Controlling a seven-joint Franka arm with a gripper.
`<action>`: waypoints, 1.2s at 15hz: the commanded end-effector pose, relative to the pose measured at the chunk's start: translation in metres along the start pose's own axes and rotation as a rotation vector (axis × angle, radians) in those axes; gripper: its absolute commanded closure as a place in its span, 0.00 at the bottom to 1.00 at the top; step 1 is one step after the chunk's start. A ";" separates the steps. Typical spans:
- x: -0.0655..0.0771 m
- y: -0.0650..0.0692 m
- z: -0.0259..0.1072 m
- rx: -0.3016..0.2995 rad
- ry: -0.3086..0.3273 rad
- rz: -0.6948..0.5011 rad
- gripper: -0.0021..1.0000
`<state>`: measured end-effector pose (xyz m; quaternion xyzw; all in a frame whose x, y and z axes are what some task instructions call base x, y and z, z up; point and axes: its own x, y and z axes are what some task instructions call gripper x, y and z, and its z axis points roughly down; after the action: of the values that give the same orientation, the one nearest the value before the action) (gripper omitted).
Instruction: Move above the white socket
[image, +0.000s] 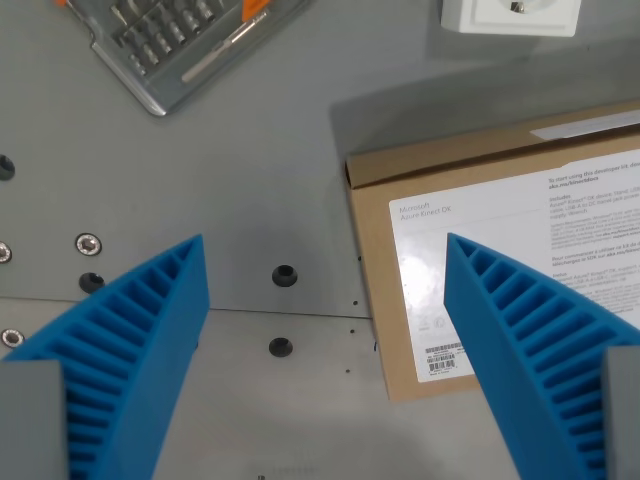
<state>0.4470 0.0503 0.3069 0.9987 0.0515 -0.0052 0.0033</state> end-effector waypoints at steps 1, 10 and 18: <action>0.001 0.002 0.000 0.000 0.003 0.004 0.00; 0.011 0.013 0.011 0.004 0.005 0.005 0.00; 0.025 0.030 0.027 -0.001 -0.018 0.016 0.00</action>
<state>0.4652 0.0280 0.2796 0.9992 0.0408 -0.0039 0.0015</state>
